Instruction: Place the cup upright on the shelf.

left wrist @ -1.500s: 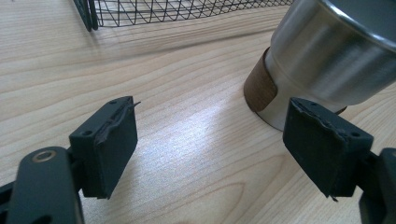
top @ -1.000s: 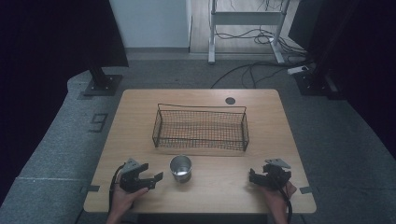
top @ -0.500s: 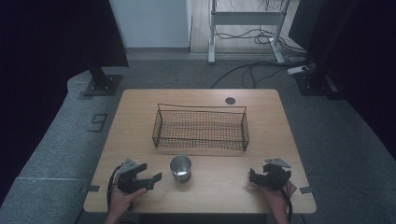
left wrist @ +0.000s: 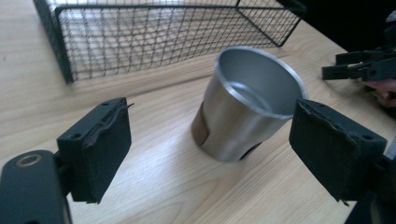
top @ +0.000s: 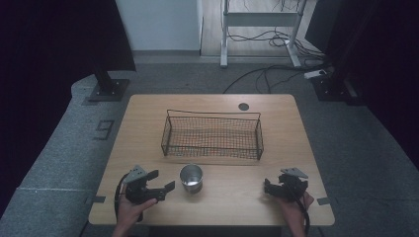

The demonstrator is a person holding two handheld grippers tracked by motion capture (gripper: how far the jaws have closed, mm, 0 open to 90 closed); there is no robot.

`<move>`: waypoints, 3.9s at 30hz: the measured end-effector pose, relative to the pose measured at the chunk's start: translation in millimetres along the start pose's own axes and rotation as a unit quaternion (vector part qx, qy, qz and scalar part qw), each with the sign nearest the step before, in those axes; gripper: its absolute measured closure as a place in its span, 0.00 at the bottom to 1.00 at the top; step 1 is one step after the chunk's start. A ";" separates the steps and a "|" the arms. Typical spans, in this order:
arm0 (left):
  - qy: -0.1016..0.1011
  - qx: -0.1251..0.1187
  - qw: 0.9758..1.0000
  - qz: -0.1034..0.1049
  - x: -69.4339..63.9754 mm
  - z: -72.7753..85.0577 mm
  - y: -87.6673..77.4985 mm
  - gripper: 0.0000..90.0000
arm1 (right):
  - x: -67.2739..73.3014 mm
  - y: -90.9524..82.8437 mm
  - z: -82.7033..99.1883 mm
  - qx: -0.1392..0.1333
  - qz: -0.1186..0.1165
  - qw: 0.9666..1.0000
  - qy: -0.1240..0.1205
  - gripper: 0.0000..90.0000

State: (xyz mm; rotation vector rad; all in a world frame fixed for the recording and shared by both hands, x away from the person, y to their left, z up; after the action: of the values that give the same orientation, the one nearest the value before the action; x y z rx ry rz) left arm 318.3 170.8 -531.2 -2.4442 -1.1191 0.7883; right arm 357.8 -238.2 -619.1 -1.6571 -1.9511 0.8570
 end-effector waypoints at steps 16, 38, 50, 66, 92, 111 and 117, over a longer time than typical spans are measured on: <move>0.036 0.016 0.999 0.024 -28.7 -17.4 12.0 0.09 | -0.8 -1.0 0.5 -0.003 0.002 1.000 0.002 0.02; 0.061 0.049 0.997 -0.002 -39.0 -9.0 48.4 0.00 | -0.4 -1.5 0.4 -0.005 -0.002 1.000 -0.003 0.03; 0.072 0.063 0.995 -0.016 -40.3 -6.2 70.2 0.00 | -0.3 -1.5 0.4 -0.005 -0.003 1.000 -0.003 0.03; 0.071 0.088 0.993 -0.020 -40.4 -4.1 86.1 0.02 | -0.3 -1.4 0.4 -0.005 -0.003 1.000 -0.003 0.03; 0.085 0.064 0.994 -0.015 -41.3 -5.3 83.4 0.16 | -0.9 -1.6 0.3 -0.006 -0.001 1.000 -0.002 0.04; 0.077 0.030 0.997 0.011 -50.7 -34.8 57.6 0.16 | -1.3 -1.7 0.2 -0.006 0.000 1.000 0.000 0.05; 0.071 0.032 0.997 0.017 -50.9 -36.8 55.6 0.16 | -1.3 -1.7 0.2 -0.006 0.000 1.000 0.000 0.05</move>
State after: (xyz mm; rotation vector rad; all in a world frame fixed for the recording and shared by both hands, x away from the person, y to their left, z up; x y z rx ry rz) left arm 345.9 93.7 -513.0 -2.4295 -0.9891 0.6376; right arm 356.8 -239.7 -617.9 -1.6654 -1.9598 0.8460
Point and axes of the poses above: each handheld gripper's, and its own axes: y roughly forward along the jaws, z roughly out of its underside, x roughly to its left, the point moved 9 cm from there along y, roughly forward along the jaws, and after that the axes turned 6 degrees about -y, right-handed, at the moved point
